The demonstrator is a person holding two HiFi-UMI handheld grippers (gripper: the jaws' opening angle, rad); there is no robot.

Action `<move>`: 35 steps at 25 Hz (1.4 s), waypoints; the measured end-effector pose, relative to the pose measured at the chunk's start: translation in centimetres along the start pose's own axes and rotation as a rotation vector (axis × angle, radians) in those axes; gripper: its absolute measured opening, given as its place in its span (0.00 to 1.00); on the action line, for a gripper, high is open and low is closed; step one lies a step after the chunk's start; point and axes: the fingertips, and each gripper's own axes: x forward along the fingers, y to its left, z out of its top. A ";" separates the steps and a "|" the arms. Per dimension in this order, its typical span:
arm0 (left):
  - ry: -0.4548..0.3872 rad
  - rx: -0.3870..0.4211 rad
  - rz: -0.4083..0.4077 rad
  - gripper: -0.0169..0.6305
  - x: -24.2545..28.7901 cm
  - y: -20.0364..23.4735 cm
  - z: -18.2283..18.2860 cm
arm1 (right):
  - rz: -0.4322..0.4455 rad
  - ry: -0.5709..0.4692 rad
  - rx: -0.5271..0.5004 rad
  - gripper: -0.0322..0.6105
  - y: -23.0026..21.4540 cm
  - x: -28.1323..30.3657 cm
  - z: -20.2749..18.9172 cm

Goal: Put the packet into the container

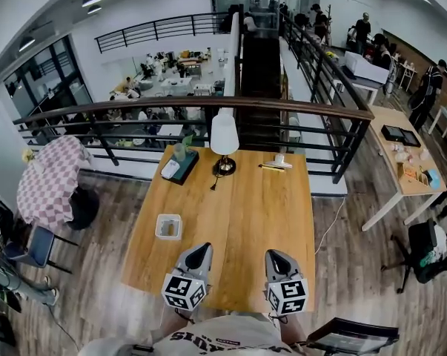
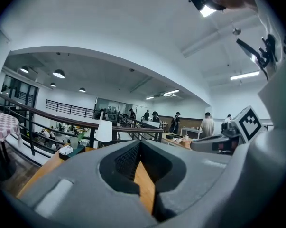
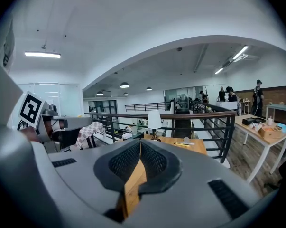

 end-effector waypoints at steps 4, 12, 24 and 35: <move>-0.012 0.043 0.012 0.03 2.9 0.6 1.0 | 0.002 0.012 0.020 0.06 -2.5 0.8 -0.2; -0.016 0.040 0.033 0.03 5.2 0.3 1.2 | 0.002 0.048 0.024 0.06 -6.6 2.7 -0.8; -0.030 0.048 0.026 0.03 4.2 3.2 2.4 | -0.005 0.085 -0.016 0.06 -5.0 3.5 0.4; -0.043 0.065 -0.004 0.03 3.0 4.8 1.2 | -0.017 0.108 -0.062 0.06 -4.9 4.9 0.7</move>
